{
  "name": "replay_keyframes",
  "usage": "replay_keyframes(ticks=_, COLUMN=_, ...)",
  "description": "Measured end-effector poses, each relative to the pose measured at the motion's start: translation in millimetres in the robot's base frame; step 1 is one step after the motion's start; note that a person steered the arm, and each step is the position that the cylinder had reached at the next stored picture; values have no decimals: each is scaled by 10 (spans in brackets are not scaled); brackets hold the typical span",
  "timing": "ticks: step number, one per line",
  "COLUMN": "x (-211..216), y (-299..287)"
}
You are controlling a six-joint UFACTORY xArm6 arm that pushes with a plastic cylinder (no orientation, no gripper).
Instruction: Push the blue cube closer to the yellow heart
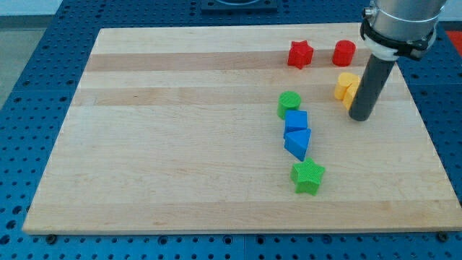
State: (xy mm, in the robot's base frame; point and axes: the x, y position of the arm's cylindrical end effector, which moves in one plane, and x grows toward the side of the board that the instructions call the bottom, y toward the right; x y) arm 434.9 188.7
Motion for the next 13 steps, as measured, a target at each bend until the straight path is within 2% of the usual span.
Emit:
replay_keyframes(ticks=1, x=43, y=-183)
replay_keyframes(ticks=2, x=190, y=-64)
replay_keyframes(ticks=3, x=137, y=167)
replay_keyframes(ticks=5, x=-390, y=19)
replay_keyframes(ticks=6, x=-264, y=173)
replay_keyframes(ticks=8, x=-782, y=399)
replay_keyframes(ticks=9, x=-767, y=136)
replay_keyframes(ticks=12, x=-1006, y=155)
replay_keyframes(ticks=13, x=-913, y=-579)
